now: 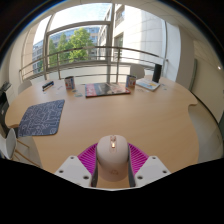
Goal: Arrange mouse
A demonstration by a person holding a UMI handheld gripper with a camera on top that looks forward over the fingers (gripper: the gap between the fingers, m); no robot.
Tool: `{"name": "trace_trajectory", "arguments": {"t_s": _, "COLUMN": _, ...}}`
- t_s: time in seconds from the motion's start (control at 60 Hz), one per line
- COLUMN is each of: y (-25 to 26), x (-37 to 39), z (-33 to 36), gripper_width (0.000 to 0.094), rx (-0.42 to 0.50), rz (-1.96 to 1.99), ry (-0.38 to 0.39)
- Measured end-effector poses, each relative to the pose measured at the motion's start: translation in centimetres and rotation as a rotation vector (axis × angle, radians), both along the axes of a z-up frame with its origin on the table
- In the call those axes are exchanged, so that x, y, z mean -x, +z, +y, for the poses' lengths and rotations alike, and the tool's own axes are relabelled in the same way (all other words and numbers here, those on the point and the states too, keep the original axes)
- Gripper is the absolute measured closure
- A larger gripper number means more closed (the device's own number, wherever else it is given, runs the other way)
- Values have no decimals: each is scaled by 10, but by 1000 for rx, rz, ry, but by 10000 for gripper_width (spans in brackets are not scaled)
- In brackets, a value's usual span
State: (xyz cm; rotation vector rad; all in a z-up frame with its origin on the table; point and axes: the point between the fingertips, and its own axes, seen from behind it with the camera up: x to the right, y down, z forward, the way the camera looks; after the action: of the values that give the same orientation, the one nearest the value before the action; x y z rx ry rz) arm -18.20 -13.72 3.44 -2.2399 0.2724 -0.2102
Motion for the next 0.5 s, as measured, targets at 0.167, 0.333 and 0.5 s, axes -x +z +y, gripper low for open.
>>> {"name": "trace_trajectory", "arguments": {"t_s": 0.167, "y": 95, "x": -22, "z": 72, "gripper_width": 513, "rx": -146, "rz": -69, "ry": -43}}
{"name": "trace_trajectory", "arguments": {"t_s": 0.333, "y": 187, "x": 64, "z": 173, "gripper_width": 512, "rx": -304, "rz": -85, "ry": 64}}
{"name": "trace_trajectory", "arguments": {"t_s": 0.5, "y": 155, "x": 220, "z": 247, "gripper_width": 514, "rx": -284, "rz": -13, "ry": 237}}
